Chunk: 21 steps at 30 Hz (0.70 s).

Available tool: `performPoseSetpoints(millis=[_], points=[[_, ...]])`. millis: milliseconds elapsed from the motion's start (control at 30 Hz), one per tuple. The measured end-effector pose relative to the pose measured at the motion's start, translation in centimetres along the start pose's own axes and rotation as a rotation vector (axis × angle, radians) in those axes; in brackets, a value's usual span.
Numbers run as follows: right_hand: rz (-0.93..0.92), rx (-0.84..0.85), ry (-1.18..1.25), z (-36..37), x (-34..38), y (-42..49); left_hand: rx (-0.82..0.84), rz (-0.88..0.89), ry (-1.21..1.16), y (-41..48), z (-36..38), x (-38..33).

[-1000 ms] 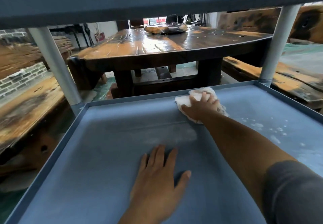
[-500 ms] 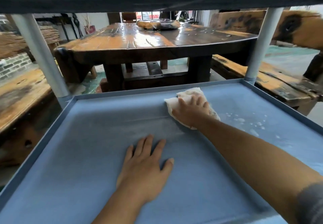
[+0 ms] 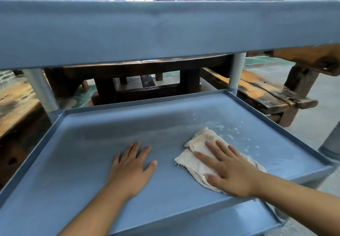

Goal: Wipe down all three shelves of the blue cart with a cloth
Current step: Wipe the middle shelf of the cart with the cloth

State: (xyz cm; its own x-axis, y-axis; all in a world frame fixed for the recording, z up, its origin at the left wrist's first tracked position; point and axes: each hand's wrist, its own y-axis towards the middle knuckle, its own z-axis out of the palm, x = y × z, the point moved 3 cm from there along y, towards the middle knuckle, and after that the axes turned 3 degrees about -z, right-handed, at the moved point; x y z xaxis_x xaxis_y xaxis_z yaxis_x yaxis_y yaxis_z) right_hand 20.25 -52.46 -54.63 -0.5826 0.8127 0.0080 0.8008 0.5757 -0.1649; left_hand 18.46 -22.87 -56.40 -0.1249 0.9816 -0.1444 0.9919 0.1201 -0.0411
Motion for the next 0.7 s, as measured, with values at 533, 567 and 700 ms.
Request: performPoseSetpoints(millis=[533, 567, 700], points=[[-0.261, -0.092, -0.031, -1.6, -3.3, 9.2, -0.175, 0.151, 0.062, 2.6, 1.0, -7.7], [-0.239, -0.101, -0.041, -1.7, -3.5, 10.9, -0.156, 0.148, 0.062, 2.7, 1.2, -7.6], [-0.139, -0.168, -0.061, -2.7, -4.6, 17.6, -0.137, 0.146, 0.078, 2.5, 1.3, -7.5]])
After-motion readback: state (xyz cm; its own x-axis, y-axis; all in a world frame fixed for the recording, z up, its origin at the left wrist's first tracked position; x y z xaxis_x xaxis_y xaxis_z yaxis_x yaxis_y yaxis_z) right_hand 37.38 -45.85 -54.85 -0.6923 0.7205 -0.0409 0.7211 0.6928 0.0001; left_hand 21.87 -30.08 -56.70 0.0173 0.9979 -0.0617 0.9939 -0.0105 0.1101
